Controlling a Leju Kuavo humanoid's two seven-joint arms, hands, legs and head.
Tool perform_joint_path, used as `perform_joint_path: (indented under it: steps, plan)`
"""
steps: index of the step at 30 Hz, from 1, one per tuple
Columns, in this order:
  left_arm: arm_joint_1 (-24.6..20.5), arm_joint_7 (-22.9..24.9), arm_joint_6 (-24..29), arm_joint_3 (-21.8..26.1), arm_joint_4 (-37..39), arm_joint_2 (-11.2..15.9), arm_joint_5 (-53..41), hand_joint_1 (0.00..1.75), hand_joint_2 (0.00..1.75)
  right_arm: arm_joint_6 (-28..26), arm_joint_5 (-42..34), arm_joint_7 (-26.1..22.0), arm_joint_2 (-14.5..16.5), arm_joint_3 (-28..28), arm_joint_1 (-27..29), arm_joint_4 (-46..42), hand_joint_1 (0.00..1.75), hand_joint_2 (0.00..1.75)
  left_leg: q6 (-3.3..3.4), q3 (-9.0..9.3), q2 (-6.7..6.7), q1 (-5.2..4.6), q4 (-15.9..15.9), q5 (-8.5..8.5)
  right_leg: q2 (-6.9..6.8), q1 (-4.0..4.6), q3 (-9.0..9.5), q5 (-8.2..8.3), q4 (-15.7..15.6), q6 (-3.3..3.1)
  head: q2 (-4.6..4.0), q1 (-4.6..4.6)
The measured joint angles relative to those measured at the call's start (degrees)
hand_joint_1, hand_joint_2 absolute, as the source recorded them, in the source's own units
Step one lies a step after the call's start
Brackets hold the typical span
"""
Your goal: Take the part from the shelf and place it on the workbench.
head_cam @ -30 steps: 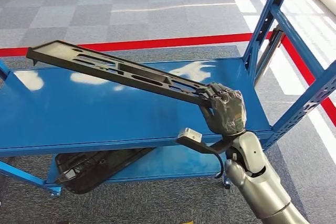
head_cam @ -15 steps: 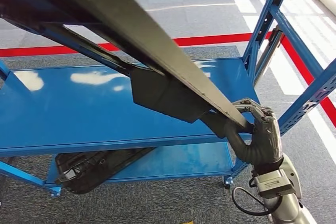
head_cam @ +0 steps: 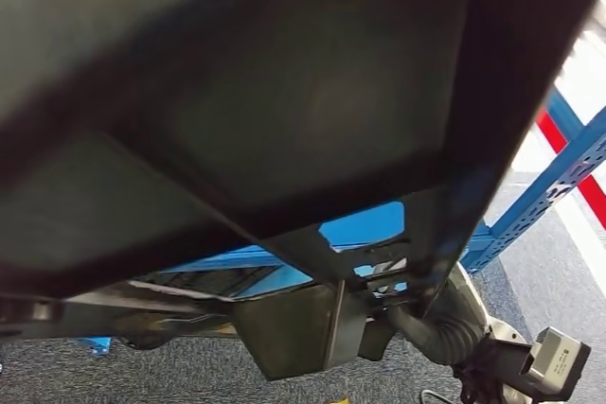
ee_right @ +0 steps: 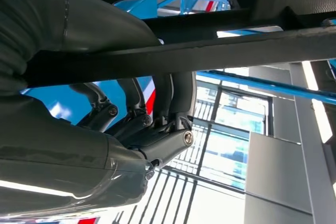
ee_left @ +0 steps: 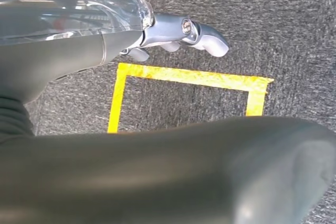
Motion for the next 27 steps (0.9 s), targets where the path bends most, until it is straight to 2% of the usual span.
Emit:
perform_joint_path:
  steps: [8,14,20,27]
  plan:
    - [0.0,0.7,0.1,0.2,0.0,0.0,0.0,0.0,1.75,1.1,0.3,2.0,0.0,0.3,0.9,0.5,1.75,1.75,0.0,0.0,0.0,0.0,0.0,0.0,0.0,0.0,0.0,0.0,0.0,0.0,0.0,0.0]
    - [0.0,0.9,0.2,0.2,0.0,0.0,-0.2,0.0,1.75,-0.1,3.4,4.4,0.0,0.7,0.4,2.8,1.75,1.75,0.0,-0.01,0.0,0.0,0.0,0.0,0.0,0.0,0.01,0.0,0.0,0.0,0.0,0.0]
    - [-0.1,0.7,0.0,0.2,0.0,0.0,-1.2,0.0,1.75,-1.8,6.8,7.0,0.0,2.3,-4.1,8.8,1.75,1.75,0.0,0.02,0.01,0.0,0.0,0.01,0.03,0.0,0.05,0.0,0.0,0.0,0.0,0.0]
    - [-0.2,0.5,-0.4,0.0,0.0,0.0,-1.9,0.0,1.75,-4.2,8.5,7.4,0.9,4.6,-9.3,14.8,1.75,1.75,0.01,0.01,0.0,0.0,0.0,0.02,0.02,0.0,0.04,0.0,0.0,0.01,0.0,0.0]
